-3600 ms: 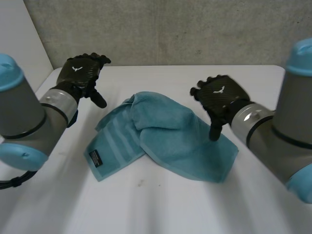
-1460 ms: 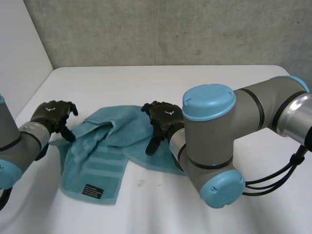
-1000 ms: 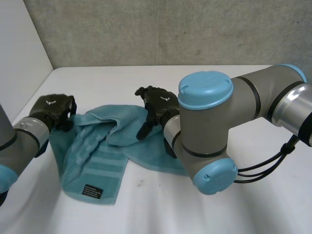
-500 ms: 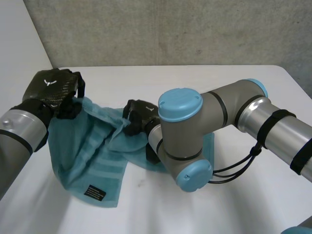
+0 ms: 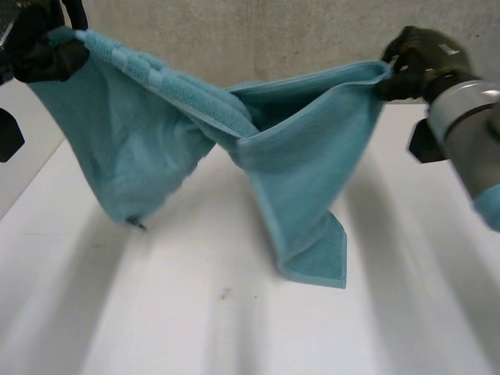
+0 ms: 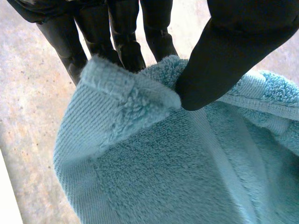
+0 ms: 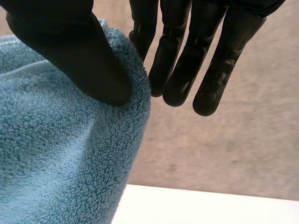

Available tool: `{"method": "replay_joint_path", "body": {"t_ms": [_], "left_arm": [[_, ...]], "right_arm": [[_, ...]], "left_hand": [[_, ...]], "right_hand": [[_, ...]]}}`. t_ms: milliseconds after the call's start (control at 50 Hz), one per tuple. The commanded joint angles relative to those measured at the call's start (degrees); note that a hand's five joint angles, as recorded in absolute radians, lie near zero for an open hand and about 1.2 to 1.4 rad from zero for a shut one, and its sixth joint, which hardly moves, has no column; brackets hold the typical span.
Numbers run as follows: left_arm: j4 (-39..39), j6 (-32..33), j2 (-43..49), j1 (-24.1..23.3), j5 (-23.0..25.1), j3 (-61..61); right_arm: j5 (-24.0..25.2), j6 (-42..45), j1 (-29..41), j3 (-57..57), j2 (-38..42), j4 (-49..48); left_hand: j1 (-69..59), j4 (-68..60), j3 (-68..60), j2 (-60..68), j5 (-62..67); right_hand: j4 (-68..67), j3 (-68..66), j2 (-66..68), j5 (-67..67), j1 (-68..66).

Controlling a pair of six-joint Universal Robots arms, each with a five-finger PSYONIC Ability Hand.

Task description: Fold the laundry

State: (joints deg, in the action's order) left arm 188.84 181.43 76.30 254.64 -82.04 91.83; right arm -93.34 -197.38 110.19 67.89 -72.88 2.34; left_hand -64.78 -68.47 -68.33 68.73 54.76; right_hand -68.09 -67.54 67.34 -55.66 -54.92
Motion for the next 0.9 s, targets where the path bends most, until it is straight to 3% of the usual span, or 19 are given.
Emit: {"method": "replay_joint_path", "body": {"t_ms": [20,120,180,220,260,320,420,540,640,840,900], "left_arm": [[0.30,-0.81,1.82,-0.54,0.21,0.72],[0.39,-0.64,7.37,-0.81,0.12,1.16],[0.56,-0.46,11.58,-2.21,0.04,1.07],[0.91,-0.37,12.55,-2.74,0.03,0.90],[1.79,-0.29,13.34,-3.36,-0.05,0.90],[2.32,-0.28,13.43,-3.97,0.12,1.51],[1.97,-0.20,12.29,-5.82,0.30,4.84],[0.74,3.14,7.64,-7.40,0.39,12.13],[-4.25,7.35,2.99,-8.89,0.30,18.98],[-14.98,7.89,-1.94,-12.67,0.39,23.83],[-16.66,7.89,-1.95,-14.16,0.39,24.80]], "right_arm": [[7.28,1.46,-7.78,0.67,-0.42,0.29],[8.96,3.84,-11.22,-1.53,4.33,0.91],[9.23,7.18,-11.66,-7.41,11.35,4.15],[9.05,8.58,-11.66,-9.61,13.19,6.26],[8.88,10.78,-11.49,-11.90,14.78,9.42],[8.96,12.97,-11.66,-11.65,15.22,11.88],[9.58,13.60,-11.49,-7.96,13.39,11.98],[10.45,14.04,-10.96,-1.99,5.83,11.19],[11.07,17.72,-10.35,1.62,4.85,11.81],[10.37,20.28,-5.43,8.66,4.33,11.54],[10.02,19.32,-2.88,9.98,4.24,10.32]], "left_hand": [[-15.22,-11.53,-11.67,11.27,15.24],[-15.22,-11.53,-11.67,11.27,15.24],[-15.22,-11.53,-11.67,11.27,15.24],[-15.22,-11.53,-11.67,11.27,15.24],[-15.22,-11.53,-11.67,11.27,15.24],[-15.22,-11.53,-11.67,11.27,15.24],[-15.22,-11.53,-11.67,11.27,15.24],[-15.22,-11.53,-11.67,11.27,15.24],[-15.22,-11.53,-11.67,11.27,15.24],[-15.22,-11.53,-11.67,11.27,15.24],[-1.34,2.35,2.21,-2.61,1.36]], "right_hand": [[-11.91,-12.46,12.66,-14.34,-25.08],[-11.91,-12.46,12.66,-14.34,-25.08],[-9.81,-10.35,10.55,-12.24,-22.97],[1.59,1.05,-0.85,-0.84,-11.57],[26.62,26.08,-25.88,24.19,13.46],[40.49,39.94,-39.74,38.06,27.32],[42.19,41.65,-41.45,39.76,29.03],[42.36,41.81,-41.61,39.93,29.19],[43.87,43.32,-43.13,41.44,30.70],[49.92,49.37,-49.18,47.49,36.75],[51.77,51.23,-51.03,49.34,38.61]]}}
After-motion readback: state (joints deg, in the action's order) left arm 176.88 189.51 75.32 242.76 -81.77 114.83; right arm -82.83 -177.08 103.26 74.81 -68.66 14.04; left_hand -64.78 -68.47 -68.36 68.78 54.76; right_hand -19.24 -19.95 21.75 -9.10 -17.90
